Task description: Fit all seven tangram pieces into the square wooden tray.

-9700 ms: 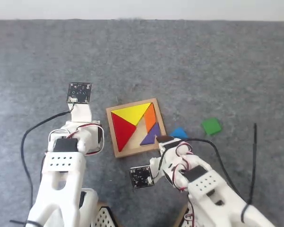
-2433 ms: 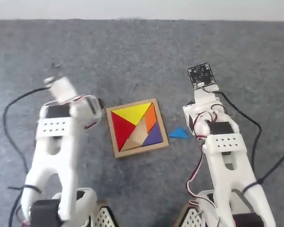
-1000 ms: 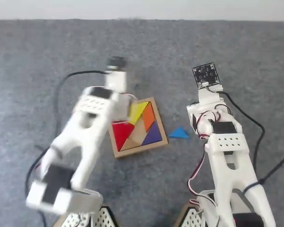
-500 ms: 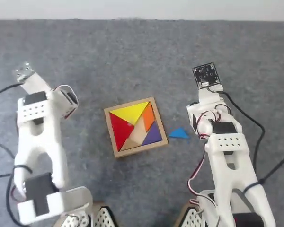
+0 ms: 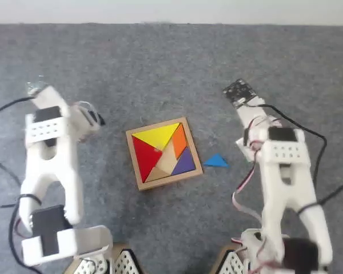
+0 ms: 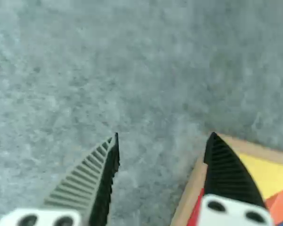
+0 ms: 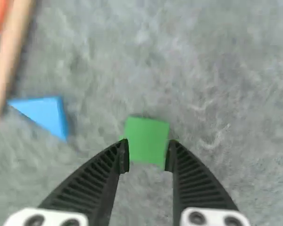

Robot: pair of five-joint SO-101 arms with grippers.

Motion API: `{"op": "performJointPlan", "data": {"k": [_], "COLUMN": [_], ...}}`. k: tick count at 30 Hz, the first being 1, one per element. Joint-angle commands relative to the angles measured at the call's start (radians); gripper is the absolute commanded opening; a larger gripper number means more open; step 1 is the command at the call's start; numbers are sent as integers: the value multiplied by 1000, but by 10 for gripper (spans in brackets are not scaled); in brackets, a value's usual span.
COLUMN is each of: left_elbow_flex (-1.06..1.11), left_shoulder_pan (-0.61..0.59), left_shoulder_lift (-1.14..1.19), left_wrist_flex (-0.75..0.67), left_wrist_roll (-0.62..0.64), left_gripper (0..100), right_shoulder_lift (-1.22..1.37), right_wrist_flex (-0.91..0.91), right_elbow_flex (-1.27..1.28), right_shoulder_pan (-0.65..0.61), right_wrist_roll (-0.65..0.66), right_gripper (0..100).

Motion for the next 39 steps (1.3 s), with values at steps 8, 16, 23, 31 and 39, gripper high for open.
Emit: {"op": "performJointPlan", "data": {"k": [8,16,23,31,39], "left_elbow_flex": [54,54,58,59,59], "left_shoulder_pan": [106,106,106,106,106], "left_shoulder_lift": [-17,-17,-17,-17,-17], "left_wrist_flex": [-83,-95,-97,-95,-95], "left_wrist_roll": [-81,-81,-81,-81,-81], "left_gripper": [273,273,272,272,272], "right_shoulder_lift": [437,392,395,479,516], "right_wrist_flex": [-30,42,22,-10,45], "right_elbow_flex": [-258,-276,-273,-276,-292], "right_shoulder_pan": [45,-39,-47,-15,-22], "right_wrist_roll": [81,43,-25,9,130], "right_gripper": [227,216,215,214,214]}}
